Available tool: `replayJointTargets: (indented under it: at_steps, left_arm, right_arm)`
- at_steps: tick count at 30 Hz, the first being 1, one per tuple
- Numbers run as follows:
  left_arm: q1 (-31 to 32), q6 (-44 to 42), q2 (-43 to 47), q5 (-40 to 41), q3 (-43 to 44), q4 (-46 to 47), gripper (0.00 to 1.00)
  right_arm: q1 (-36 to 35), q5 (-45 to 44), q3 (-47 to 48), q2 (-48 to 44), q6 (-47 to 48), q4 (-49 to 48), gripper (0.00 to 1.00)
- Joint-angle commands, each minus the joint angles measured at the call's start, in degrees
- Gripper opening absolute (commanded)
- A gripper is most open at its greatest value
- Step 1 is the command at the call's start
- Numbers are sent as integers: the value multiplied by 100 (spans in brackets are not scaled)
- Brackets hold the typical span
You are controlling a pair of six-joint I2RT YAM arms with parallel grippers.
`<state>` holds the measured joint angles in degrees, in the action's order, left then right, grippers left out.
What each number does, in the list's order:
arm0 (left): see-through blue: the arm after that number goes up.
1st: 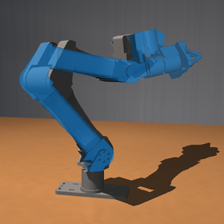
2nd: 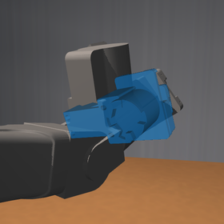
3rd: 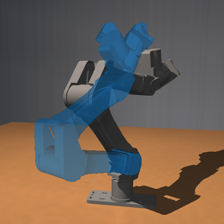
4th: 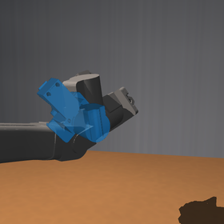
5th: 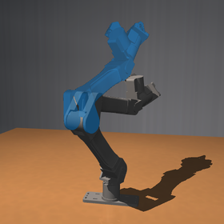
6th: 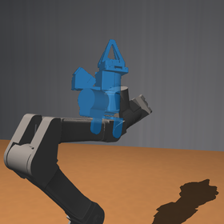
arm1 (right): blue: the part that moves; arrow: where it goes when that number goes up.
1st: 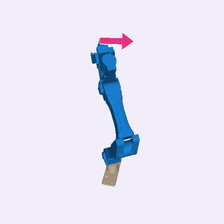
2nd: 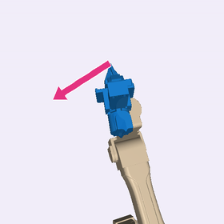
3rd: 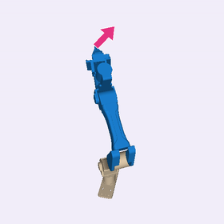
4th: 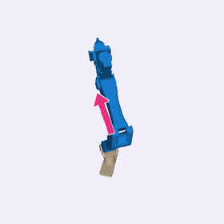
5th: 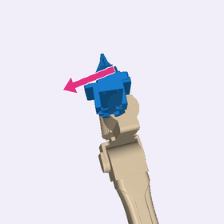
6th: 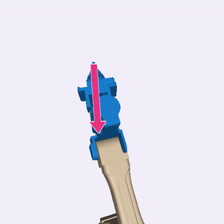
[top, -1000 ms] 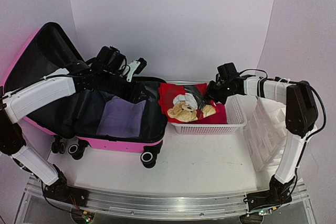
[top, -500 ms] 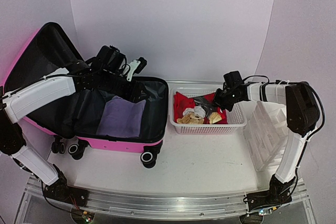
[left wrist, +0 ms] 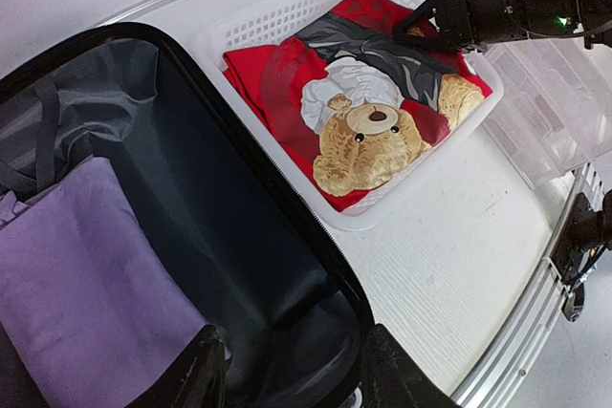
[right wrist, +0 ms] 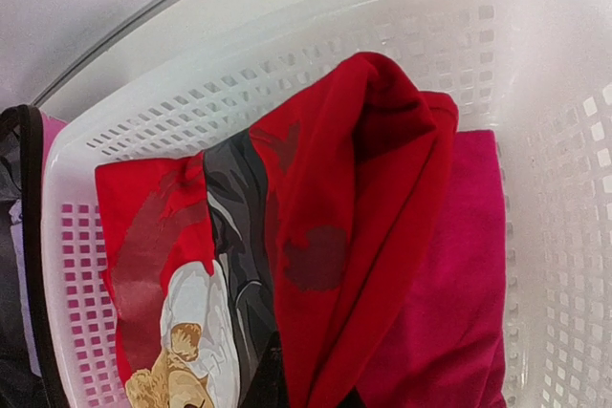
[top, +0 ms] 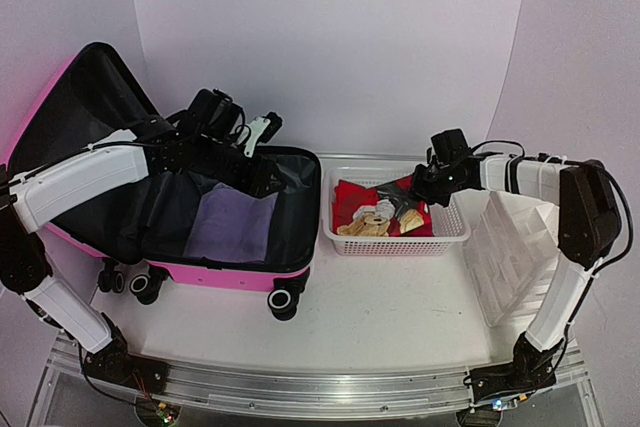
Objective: Open, take out, and arrange the luggage
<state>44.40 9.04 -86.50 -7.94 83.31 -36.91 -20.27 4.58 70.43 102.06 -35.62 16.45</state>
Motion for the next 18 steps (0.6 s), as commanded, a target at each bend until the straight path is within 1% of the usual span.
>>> replayJointTargets:
  at_steps: [1,8,11,13,16,18]
  left_arm:
    - [-28,54,-42,-102,335,254,49]
    - [-30,28,-10,-50,254,252,49]
    - [-36,28,26,29,169,243,49]
    - [-65,47,16,116,103,224,50]
    - [-190,119,-46,342,60,58,54]
    - [-340,192,-96,460,25,-92,57]
  right_arm:
    - [47,-220,105,-331,270,69,0]
    - [143,-146,148,-10,345,69,0]
    - [158,-212,289,147,640,262,13]
    - [158,-416,623,313,1048,771,23]
    - [148,-1015,1588,588,1503,2452,38]
    - [120,-1209,1955,543,1668,3154,46]
